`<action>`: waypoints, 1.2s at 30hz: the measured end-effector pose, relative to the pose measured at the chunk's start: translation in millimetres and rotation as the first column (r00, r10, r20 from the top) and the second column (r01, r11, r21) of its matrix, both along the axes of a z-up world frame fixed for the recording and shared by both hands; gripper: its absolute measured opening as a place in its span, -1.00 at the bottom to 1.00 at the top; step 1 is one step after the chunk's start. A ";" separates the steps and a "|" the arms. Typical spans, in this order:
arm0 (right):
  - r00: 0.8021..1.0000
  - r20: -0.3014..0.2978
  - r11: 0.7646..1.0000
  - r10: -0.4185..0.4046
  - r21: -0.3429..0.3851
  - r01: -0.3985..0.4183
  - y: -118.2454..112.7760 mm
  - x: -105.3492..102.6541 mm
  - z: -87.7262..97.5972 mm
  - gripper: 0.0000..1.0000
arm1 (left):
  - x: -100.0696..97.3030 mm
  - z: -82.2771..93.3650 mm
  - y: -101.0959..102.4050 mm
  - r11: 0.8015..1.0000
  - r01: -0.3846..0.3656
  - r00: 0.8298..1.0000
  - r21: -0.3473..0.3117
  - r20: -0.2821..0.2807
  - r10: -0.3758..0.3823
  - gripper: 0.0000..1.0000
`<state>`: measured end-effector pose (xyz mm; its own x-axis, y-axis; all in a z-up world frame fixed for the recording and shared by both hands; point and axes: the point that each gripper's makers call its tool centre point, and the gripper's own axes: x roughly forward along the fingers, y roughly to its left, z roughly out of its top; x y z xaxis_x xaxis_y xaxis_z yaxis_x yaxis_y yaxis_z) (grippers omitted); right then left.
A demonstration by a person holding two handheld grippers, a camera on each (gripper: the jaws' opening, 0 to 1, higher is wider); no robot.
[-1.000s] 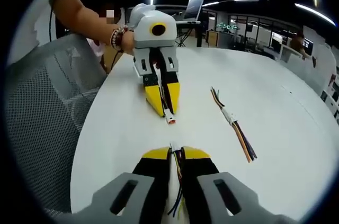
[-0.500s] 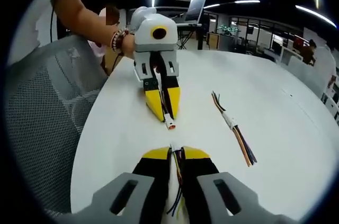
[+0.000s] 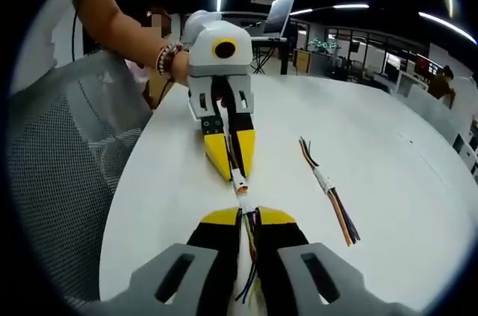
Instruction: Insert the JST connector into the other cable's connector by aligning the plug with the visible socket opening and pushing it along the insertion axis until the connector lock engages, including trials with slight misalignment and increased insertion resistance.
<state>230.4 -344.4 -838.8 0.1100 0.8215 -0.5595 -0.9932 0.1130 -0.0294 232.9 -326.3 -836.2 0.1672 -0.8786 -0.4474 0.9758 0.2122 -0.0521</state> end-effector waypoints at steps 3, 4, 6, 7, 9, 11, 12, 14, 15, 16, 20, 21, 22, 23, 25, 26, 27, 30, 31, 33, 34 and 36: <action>1.000 0.007 1.000 0.008 -0.010 -0.008 1.1 -0.3 -1.6 -0.91 | -1.4 0.4 -2.1 1.000 0.009 1.000 0.001 0.005 -0.009 -1.00; 1.000 0.006 1.000 0.010 -0.010 -0.009 0.9 -0.6 -1.9 -0.91 | -1.7 0.6 -2.5 1.000 0.010 1.000 0.001 0.005 -0.010 -1.00; 1.000 0.005 1.000 0.013 -0.011 -0.013 0.8 -1.0 -2.3 -0.91 | -1.9 0.9 -3.4 1.000 0.013 1.000 0.002 0.007 -0.013 -1.00; 1.000 0.007 1.000 0.013 -0.012 -0.013 0.6 -0.9 -2.4 -0.91 | -2.1 1.1 -3.8 1.000 0.015 1.000 0.002 0.008 -0.015 -1.00; 1.000 0.004 1.000 0.010 -0.010 -0.010 0.5 -0.4 -2.2 -0.91 | -2.0 1.6 -4.7 1.000 0.016 1.000 0.002 0.011 -0.016 -1.00; 1.000 0.004 1.000 0.011 -0.010 -0.011 0.7 -0.6 -2.4 -0.91 | -2.5 2.1 -6.0 1.000 0.021 1.000 0.003 0.015 -0.021 -1.00; 1.000 0.005 1.000 0.012 -0.011 -0.012 0.8 -0.6 -2.6 -0.91 | -2.7 2.1 -6.9 1.000 0.024 1.000 0.004 0.017 -0.024 -1.00; 1.000 0.002 1.000 0.014 -0.010 -0.014 1.4 -1.4 -2.6 -0.91 | -3.4 1.8 -8.0 0.999 0.032 0.999 0.010 0.022 -0.032 -1.00; 1.000 0.002 1.000 0.014 -0.014 -0.014 1.6 -1.8 -3.2 -0.91 | -3.5 0.8 -7.6 0.999 0.034 0.999 0.019 0.025 -0.034 -1.00; 1.000 0.003 1.000 0.016 -0.015 -0.016 1.7 -2.0 -3.5 -0.91 | -3.6 0.5 -7.6 0.999 0.036 0.999 0.022 0.028 -0.037 -1.00; 1.000 -0.003 1.000 0.018 -0.020 -0.018 1.9 -3.1 -5.4 -0.91 | -5.2 -1.0 -7.4 0.998 0.046 0.998 0.040 0.039 -0.048 -1.00; 1.000 -0.005 1.000 0.018 -0.021 -0.018 2.0 -3.5 -5.9 -0.91 | -5.4 -2.4 -7.4 0.998 0.046 0.998 0.048 0.040 -0.048 -1.00; 1.000 -0.007 1.000 0.021 -0.019 -0.021 2.4 -4.2 -5.9 -0.91 | -4.2 -4.9 -6.3 0.997 0.037 0.998 0.066 0.042 -0.040 -1.00; 1.000 -0.005 0.999 0.024 -0.023 -0.024 3.0 -4.8 -6.9 -0.91 | -4.3 -6.6 -6.3 0.996 0.038 0.998 0.076 0.044 -0.041 -1.00; 0.999 0.007 0.999 0.032 -0.037 -0.032 2.9 -5.3 -9.3 -0.91 | -6.5 -6.2 -6.9 0.996 0.054 0.997 0.076 0.046 -0.058 -1.00; 0.999 0.006 0.999 0.034 -0.040 -0.033 2.4 -5.7 -9.8 -0.91 | -6.8 -6.2 -6.9 0.995 0.056 0.997 0.077 0.048 -0.060 -1.00; 0.999 0.006 0.999 0.034 -0.039 -0.034 2.4 -5.8 -9.5 -0.91 | -7.2 -6.3 -6.9 0.995 0.058 0.997 0.079 0.049 -0.062 -1.00; 0.999 -0.002 0.999 0.034 -0.037 -0.034 1.6 -6.5 -9.3 -0.91 | -7.1 -5.1 -7.5 0.996 0.059 0.997 0.072 0.050 -0.063 -1.00; 0.999 -0.002 0.999 0.035 -0.034 -0.035 2.0 -6.7 -8.8 -0.91 | -6.9 -4.4 -8.1 0.996 0.059 0.997 0.069 0.051 -0.063 -1.00; 0.999 -0.002 0.999 0.033 -0.032 -0.033 2.4 -6.4 -8.1 -0.91 | -6.4 -4.9 -8.4 0.995 0.062 0.996 0.080 0.062 -0.068 -1.00; 0.999 -0.010 0.999 0.033 -0.017 -0.034 4.3 -7.4 -6.1 -0.92 | -6.7 -4.4 -8.9 0.995 0.064 0.996 0.078 0.062 -0.069 -1.00; 0.999 -0.014 0.999 0.035 -0.019 -0.035 5.4 -8.5 -6.2 -0.92 | -7.4 -1.5 -11.9 0.996 0.064 0.996 0.060 0.059 -0.068 -1.00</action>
